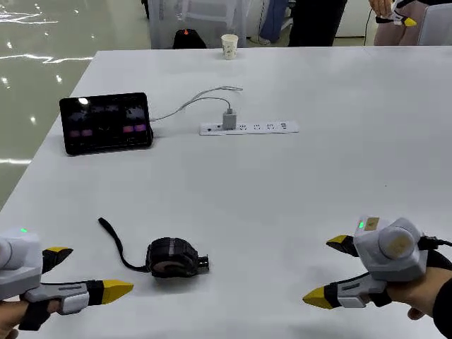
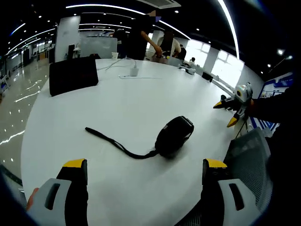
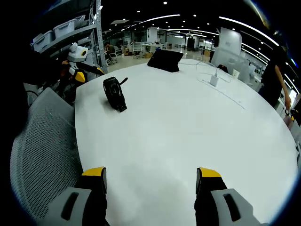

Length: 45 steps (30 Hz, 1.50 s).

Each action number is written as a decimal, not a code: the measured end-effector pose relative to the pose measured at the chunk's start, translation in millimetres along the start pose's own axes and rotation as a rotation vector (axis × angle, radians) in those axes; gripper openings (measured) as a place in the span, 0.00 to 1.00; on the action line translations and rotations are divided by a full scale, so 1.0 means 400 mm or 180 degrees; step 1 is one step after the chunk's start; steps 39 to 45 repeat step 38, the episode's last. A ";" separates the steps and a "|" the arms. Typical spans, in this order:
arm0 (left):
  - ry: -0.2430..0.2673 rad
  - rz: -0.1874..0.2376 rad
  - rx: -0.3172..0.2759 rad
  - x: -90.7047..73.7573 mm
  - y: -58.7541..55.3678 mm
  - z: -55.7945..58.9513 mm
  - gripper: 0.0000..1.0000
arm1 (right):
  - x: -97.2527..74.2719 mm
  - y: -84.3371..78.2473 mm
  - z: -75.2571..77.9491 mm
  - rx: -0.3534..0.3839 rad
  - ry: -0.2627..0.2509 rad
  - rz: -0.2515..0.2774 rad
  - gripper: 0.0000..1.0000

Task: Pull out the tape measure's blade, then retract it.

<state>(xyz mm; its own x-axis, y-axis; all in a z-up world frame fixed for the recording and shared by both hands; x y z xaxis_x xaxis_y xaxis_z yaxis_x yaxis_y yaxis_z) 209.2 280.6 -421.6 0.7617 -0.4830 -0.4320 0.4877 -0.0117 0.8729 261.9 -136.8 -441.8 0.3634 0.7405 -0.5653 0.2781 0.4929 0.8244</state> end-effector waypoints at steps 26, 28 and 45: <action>-0.0277 -0.0312 0.0339 -0.066 0.012 0.011 0.98 | -0.230 -0.107 0.059 0.0378 -0.0468 0.0094 0.99; -0.0245 -0.0281 0.0379 -0.064 0.016 0.008 0.99 | -0.231 -0.102 0.055 0.0384 -0.0464 0.0106 0.99; -0.0236 -0.0329 0.0387 -0.070 0.002 -0.005 0.99 | -0.219 -0.095 0.054 0.0349 -0.0427 0.0118 0.99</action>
Point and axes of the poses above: the centre of the closed fingertips' face, and the gripper's own axes: x roughly forward along the fingers, z roughly to its right, y roughly out of its top, the point moved 4 cm from there along -x, roughly backward along the fingers, and after that the axes turned 13 degrees about z, right-handed, at the moved point
